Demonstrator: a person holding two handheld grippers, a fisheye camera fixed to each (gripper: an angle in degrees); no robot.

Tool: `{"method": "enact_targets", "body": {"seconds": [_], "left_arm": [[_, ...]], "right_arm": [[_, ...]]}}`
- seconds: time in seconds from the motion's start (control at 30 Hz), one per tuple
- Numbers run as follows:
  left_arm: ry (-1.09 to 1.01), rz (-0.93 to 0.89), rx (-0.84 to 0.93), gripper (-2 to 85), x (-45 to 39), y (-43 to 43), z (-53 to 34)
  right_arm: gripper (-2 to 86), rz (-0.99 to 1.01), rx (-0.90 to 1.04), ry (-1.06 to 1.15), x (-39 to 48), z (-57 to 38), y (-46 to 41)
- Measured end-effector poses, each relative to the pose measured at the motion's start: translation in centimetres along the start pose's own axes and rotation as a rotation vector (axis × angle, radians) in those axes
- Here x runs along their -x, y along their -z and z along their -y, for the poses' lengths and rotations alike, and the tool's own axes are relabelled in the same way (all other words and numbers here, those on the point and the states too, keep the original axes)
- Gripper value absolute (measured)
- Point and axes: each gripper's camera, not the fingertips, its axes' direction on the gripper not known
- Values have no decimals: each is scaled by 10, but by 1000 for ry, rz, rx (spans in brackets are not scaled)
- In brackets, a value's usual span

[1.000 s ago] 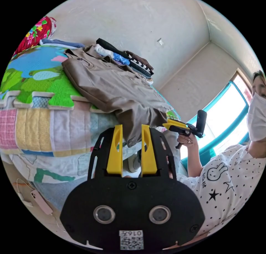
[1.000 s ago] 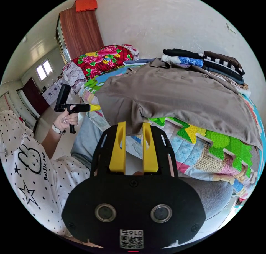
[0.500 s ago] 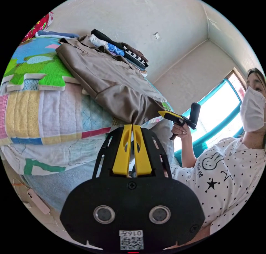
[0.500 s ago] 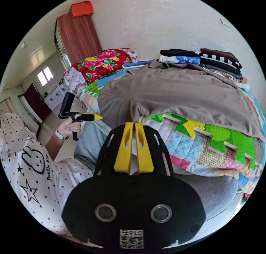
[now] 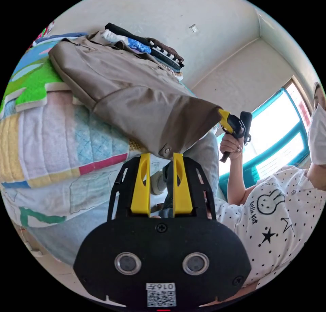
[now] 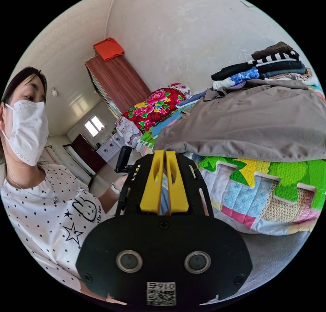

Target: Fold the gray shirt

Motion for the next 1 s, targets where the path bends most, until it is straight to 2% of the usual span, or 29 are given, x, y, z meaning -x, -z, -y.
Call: {"method": "enact_targets", "body": {"seconds": [0.23,0.43,0.6,0.8,1.0], "left_arm": [[46,-81,31,74,10,-21,3],[-23,-108,-77,-3,1,8,-7],[-120,-342,-123,-9,-16,47,-4],[-282,-274,-107,-9,-55,76,7],[-286,-236,-49,-9,-63,67,8]], "right_arm": [[4,-17,5,9,-13,-4,-2],[4,-16,10,7,-26,-6,-3],[5,-18,51,34,-34,-3,-4],[6,-33,183,79,-45,5,-10],[10,-44,226,51,-62,4,-19]]}}
